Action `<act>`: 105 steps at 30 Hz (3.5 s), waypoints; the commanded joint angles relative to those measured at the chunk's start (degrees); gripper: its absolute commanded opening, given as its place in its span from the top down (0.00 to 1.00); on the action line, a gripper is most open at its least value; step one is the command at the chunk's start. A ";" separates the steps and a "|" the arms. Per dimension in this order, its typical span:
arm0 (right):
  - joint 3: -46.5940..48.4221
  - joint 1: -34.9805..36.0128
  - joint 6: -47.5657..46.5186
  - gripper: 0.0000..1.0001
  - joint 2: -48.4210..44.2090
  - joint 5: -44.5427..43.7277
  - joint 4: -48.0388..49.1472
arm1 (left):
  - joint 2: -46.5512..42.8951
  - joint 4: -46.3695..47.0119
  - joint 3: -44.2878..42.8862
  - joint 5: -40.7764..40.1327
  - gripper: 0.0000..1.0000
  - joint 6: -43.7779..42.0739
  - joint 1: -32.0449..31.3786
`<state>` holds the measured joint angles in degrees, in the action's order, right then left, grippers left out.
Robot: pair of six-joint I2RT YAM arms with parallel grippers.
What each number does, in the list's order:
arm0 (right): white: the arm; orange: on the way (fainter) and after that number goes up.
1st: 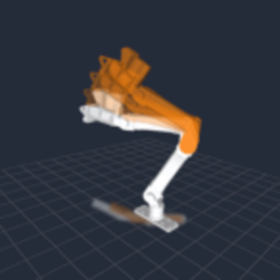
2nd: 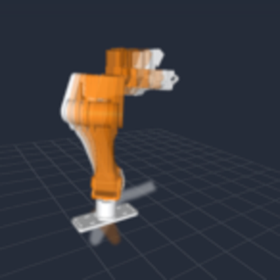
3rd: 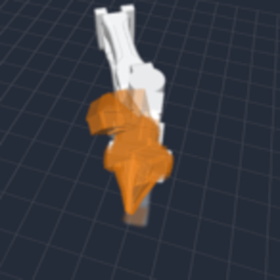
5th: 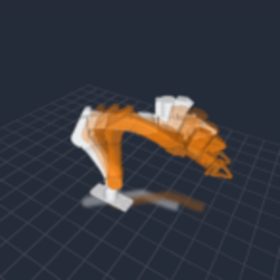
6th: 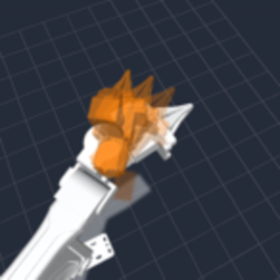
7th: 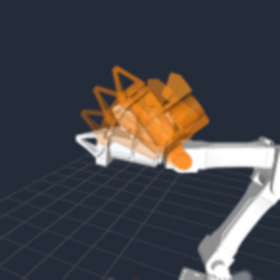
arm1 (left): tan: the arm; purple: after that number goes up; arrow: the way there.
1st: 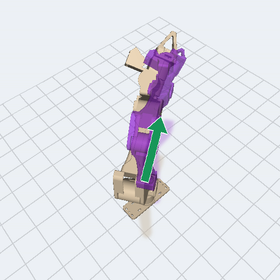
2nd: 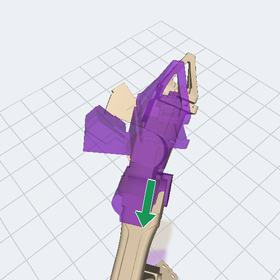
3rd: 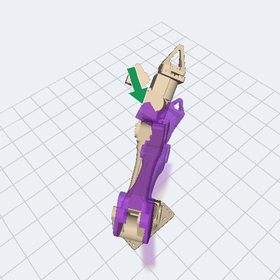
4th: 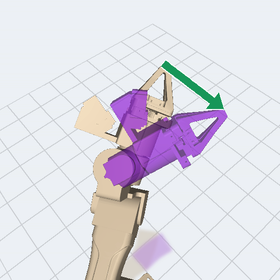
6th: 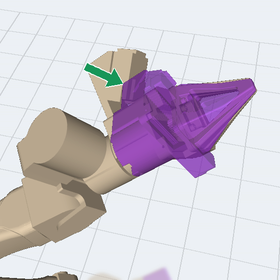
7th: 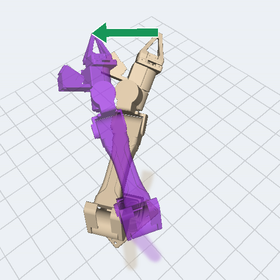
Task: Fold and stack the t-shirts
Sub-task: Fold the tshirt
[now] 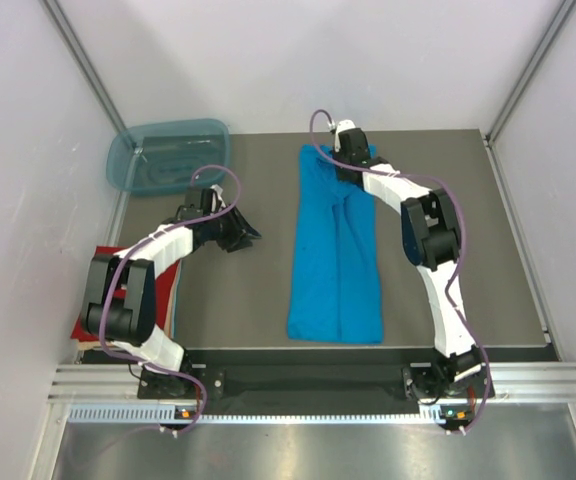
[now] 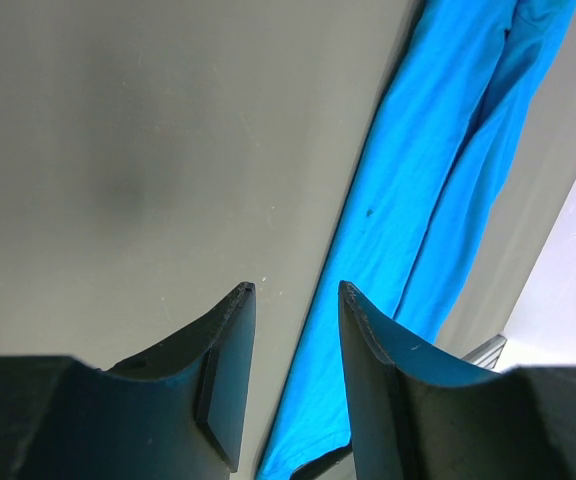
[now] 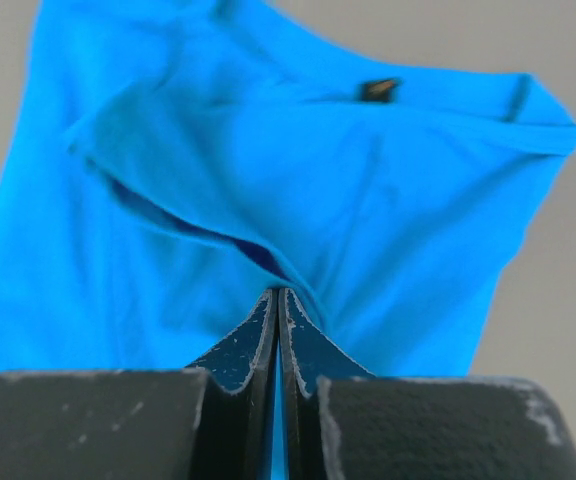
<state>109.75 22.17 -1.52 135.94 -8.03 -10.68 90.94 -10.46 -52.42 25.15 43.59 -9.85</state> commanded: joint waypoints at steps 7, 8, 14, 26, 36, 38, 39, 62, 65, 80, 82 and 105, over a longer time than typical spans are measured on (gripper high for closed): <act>2.21 -1.78 8.54 1.00 -2.26 -6.73 -0.48 | 0.38 2.99 -0.22 1.13 0.57 0.79 0.18; 2.74 -1.78 9.42 1.00 -2.52 -7.26 -1.62 | 0.47 3.42 -0.22 1.48 0.57 0.97 0.09; 1.95 -1.70 7.76 0.96 -4.45 1.34 1.36 | 0.03 3.52 -0.22 2.01 0.57 1.32 0.09; 3.54 -0.82 6.35 0.98 -3.66 6.97 2.32 | 0.56 3.69 -0.57 1.84 0.56 1.49 0.09; 7.84 -0.29 9.34 0.98 1.08 14.01 3.82 | 1.17 3.78 -0.84 1.66 0.56 1.58 0.09; 9.50 -0.29 10.04 0.98 2.48 13.57 3.65 | 1.44 3.78 -1.01 1.92 0.56 1.58 0.09; 9.86 -0.29 10.13 0.98 2.92 13.48 3.73 | 1.87 3.87 -1.27 1.92 0.56 1.58 0.09; 13.02 0.06 14.26 0.99 7.94 16.74 5.32 | 4.34 3.25 -3.30 2.19 0.56 0.79 0.09; 13.56 -0.03 14.09 0.99 8.03 14.72 5.14 | 4.86 3.43 -3.74 2.36 0.56 0.88 0.09; 22.26 -2.13 16.90 0.98 12.16 3.37 -0.22 | 6.62 4.57 -3.74 4.03 0.56 1.58 0.09; 22.26 -2.40 17.16 0.98 12.16 3.90 -0.40 | 6.36 4.75 -3.65 4.30 0.56 1.67 0.09; 21.65 -5.74 15.24 0.81 6.03 3.83 -2.76 | -5.94 -2.89 -3.64 6.23 0.50 -3.51 0.00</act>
<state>129.45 16.93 15.00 147.79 -3.40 -13.10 87.68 -11.53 -52.71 29.28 43.81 -9.85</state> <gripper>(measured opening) 0.168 0.490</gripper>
